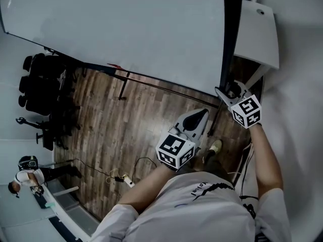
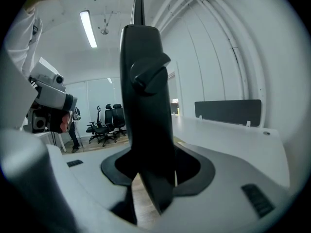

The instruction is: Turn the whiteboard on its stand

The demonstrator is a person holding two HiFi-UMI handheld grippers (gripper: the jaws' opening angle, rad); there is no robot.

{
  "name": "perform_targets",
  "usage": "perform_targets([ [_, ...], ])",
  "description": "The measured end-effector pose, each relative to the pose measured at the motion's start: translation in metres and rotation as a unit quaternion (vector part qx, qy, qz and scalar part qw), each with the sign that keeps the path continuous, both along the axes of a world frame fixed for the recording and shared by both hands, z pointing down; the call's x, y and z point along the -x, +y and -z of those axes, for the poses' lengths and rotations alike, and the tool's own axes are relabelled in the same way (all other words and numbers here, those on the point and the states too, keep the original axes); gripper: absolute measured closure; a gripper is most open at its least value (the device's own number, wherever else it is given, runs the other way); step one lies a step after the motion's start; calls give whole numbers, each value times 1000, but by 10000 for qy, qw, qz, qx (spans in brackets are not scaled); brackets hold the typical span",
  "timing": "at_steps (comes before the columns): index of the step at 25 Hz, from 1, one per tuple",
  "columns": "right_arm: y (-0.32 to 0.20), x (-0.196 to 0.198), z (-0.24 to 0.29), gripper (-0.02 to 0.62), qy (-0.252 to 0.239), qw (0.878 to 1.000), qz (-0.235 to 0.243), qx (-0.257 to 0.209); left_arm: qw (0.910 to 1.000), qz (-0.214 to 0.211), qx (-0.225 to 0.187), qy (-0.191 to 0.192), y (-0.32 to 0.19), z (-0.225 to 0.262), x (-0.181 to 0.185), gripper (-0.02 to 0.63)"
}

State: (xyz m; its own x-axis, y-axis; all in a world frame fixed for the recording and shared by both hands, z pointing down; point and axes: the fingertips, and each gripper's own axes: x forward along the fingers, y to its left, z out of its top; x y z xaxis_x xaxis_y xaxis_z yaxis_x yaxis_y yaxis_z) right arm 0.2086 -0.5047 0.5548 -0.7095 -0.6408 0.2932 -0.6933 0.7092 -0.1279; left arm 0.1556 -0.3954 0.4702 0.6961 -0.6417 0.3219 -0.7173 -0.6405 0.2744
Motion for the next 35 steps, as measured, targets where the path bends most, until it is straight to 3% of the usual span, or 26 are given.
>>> perform_targets([
  [6, 45, 23, -1, 408, 5, 9998, -208, -9, 9999, -106, -96, 27, 44, 1, 33, 595],
  [20, 171, 106, -19, 408, 121, 9976, -677, -6, 9986, -449, -212, 159, 159, -18, 161, 595],
  [24, 197, 122, -40, 410, 159, 9968, -784, 25, 9980, -571, -205, 168, 187, -38, 172, 595],
  [35, 251, 138, -33, 410, 129, 9955, -944, 9, 9982, -521, -216, 180, 243, -26, 169, 595],
])
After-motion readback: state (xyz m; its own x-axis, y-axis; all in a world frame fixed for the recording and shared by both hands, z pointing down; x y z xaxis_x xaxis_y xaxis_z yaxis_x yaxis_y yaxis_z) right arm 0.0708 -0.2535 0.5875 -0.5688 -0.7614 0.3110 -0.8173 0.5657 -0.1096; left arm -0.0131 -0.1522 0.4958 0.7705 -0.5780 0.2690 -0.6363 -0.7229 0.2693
